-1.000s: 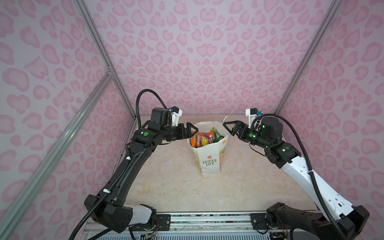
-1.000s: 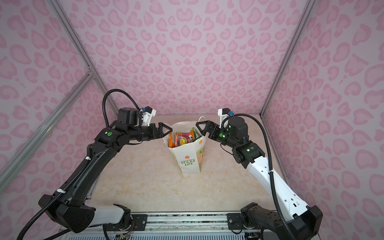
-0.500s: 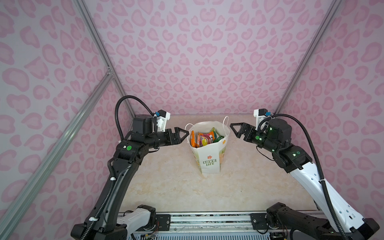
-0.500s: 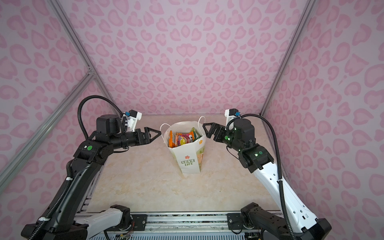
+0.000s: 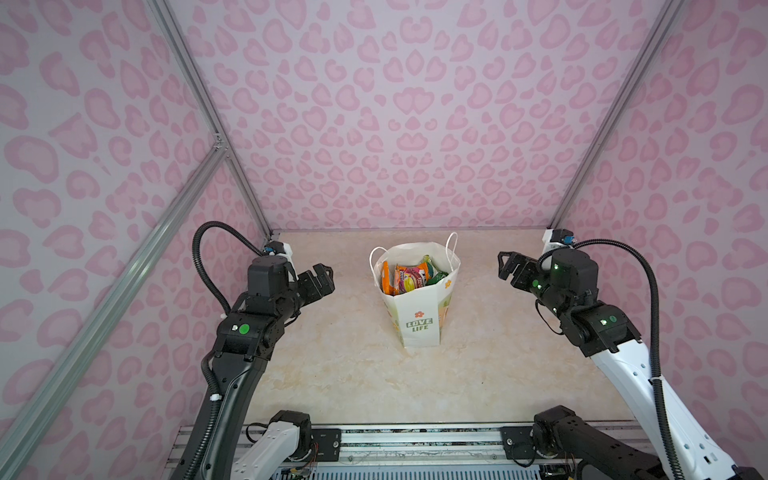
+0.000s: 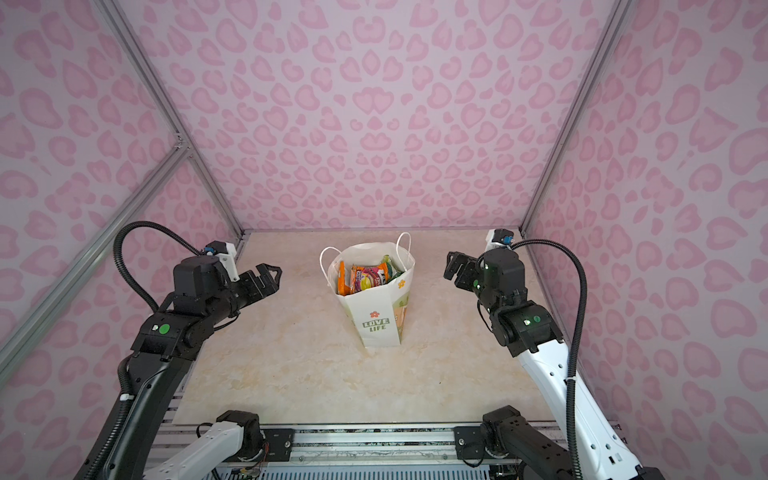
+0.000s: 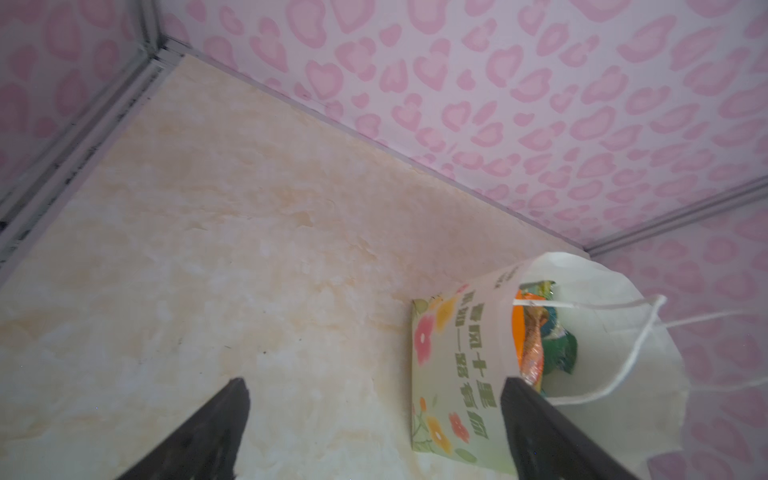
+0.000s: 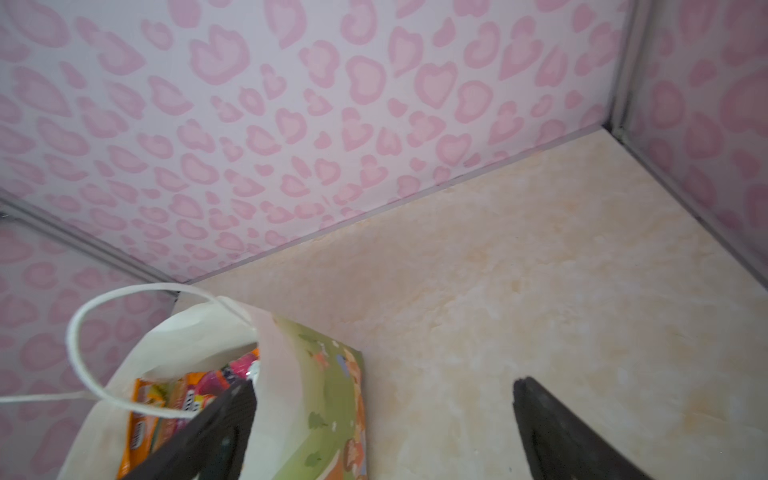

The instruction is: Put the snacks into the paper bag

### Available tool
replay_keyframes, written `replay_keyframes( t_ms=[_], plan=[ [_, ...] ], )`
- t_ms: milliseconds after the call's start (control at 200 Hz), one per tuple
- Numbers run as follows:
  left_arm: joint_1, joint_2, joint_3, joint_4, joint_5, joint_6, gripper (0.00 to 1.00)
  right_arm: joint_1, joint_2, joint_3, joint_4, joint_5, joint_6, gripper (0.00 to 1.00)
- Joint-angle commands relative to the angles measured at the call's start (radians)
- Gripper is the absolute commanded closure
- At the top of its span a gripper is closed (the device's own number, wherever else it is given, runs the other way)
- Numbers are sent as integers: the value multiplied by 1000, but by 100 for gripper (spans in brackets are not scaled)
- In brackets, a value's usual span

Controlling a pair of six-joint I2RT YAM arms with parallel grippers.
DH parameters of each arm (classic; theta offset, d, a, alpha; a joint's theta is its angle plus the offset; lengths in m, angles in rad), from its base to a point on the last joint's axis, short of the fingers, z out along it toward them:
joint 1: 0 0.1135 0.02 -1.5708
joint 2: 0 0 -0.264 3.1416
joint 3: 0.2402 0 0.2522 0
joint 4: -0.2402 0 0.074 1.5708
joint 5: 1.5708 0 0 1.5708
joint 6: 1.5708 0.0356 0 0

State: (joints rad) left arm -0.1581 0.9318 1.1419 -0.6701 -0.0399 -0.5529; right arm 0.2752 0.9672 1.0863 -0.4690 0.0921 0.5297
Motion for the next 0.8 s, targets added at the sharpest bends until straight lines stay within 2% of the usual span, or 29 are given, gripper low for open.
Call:
replay_keyframes(
  t_ms=[0, 90, 200, 305, 415, 470, 555, 720, 795],
  plan=[
    [0, -41, -111, 149, -304, -48, 3, -59, -27, -94, 96, 85, -18, 2],
    [0, -89, -296, 351, -439, -14, 3, -115, -44, -195, 192, 87, -18, 2],
    [3, -90, -469, 503, -612, -55, 3, -177, -45, -319, 315, 85, -25, 2],
    [4, -37, -579, 646, -721, -7, 3, -214, -43, -507, 554, 133, -67, 2],
    [5, 42, -677, 841, -804, 102, 3, -255, -30, -716, 841, 186, -110, 1],
    [5, 77, -726, 972, -810, 175, 3, -265, -12, -780, 939, 209, -151, 1],
    [8, 137, -797, 1171, -757, 286, 2, -265, 43, -839, 1085, 217, -240, 1],
    [18, 305, -869, 1477, -727, 422, 0, -264, 247, -890, 1338, 197, -307, 1],
    [29, 320, -909, 1609, -635, 467, 3, -264, 340, -886, 1449, 194, -362, 1]
  ],
)
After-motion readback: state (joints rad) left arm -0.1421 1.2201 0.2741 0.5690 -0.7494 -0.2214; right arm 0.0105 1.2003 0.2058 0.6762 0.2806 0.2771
